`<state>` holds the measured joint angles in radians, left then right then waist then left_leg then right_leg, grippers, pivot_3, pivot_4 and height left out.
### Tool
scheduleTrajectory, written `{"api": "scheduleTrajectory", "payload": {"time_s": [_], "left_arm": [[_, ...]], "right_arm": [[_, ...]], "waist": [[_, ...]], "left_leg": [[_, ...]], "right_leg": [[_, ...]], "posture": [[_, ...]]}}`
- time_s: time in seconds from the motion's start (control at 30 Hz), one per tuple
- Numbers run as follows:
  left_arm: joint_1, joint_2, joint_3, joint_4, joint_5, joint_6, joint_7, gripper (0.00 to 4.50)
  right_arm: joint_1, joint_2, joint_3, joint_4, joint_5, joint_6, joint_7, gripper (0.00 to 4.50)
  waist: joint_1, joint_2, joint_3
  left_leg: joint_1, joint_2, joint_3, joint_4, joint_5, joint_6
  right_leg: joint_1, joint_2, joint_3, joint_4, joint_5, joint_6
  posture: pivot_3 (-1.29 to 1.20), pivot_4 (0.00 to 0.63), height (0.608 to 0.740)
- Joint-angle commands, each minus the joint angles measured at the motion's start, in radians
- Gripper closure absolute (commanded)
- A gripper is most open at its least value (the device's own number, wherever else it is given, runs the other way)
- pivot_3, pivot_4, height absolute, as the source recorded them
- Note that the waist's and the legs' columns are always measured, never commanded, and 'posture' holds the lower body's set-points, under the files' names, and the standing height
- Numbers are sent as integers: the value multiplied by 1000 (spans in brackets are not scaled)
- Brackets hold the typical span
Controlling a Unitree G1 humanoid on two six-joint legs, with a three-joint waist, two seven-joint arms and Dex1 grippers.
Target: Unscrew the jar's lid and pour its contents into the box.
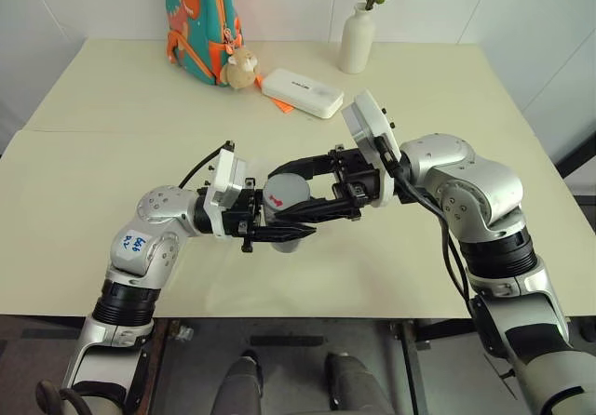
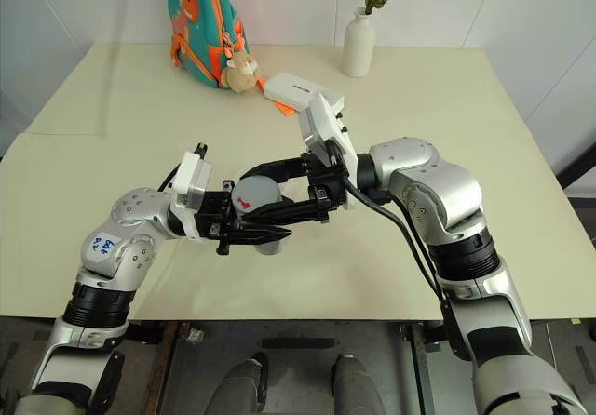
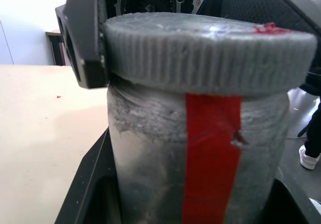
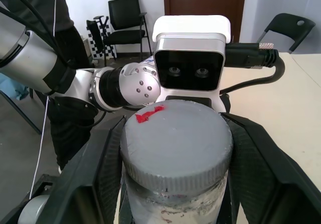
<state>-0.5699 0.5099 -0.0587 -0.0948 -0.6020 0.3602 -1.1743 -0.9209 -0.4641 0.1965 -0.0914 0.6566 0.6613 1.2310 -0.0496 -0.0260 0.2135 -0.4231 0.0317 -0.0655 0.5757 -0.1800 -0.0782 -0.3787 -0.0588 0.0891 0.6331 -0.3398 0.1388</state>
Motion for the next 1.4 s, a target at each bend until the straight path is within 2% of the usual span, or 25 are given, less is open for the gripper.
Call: {"api": "scheduleTrajectory", "payload": {"time_s": [0.03,0.07,0.27,0.53,0.97,1.13,1.4], "left_arm": [[-5,6,83,21,-14,-24,33,2533],[-3,6,84,20,-15,-25,36,2533],[-4,-2,86,20,-13,-36,46,2533],[7,-2,103,13,-9,-34,55,2533],[-4,-12,92,14,-7,-21,65,2533],[-3,-9,93,13,-4,-19,64,2533],[4,-7,83,-4,4,-28,64,2533]], "right_arm": [[2,-2,-4,-34,11,-8,37,1923],[5,2,-6,-37,14,-6,31,1923],[-1,1,-4,-49,-6,-5,11,50],[-13,68,-71,-16,-56,-72,-144,50],[-9,172,-11,-28,-135,-83,-276,50],[-7,179,-6,-28,-145,-87,-290,50],[-35,110,-80,24,-144,-90,-275,50]], "waist": [[0,0,0],[0,0,0],[-2,0,0],[-3,0,0],[-4,0,0],[-4,0,0],[-3,0,0]], "left_leg": [[0,0,0,0,0,0],[0,0,0,0,-1,0],[0,0,0,1,-1,0],[0,0,0,1,-1,0],[0,0,0,1,-1,0],[0,0,0,1,-1,0],[0,0,0,1,-1,0]], "right_leg": [[0,0,0,0,0,0],[0,0,0,0,-1,1],[0,0,0,1,-1,1],[0,0,0,2,-1,1],[0,0,0,3,-1,1],[-1,0,0,3,-1,1],[-1,0,0,3,-1,1]], "posture": [[0,150,740],[0,150,740],[0,150,740],[0,150,740],[0,150,740],[0,150,740],[0,150,740]]}}
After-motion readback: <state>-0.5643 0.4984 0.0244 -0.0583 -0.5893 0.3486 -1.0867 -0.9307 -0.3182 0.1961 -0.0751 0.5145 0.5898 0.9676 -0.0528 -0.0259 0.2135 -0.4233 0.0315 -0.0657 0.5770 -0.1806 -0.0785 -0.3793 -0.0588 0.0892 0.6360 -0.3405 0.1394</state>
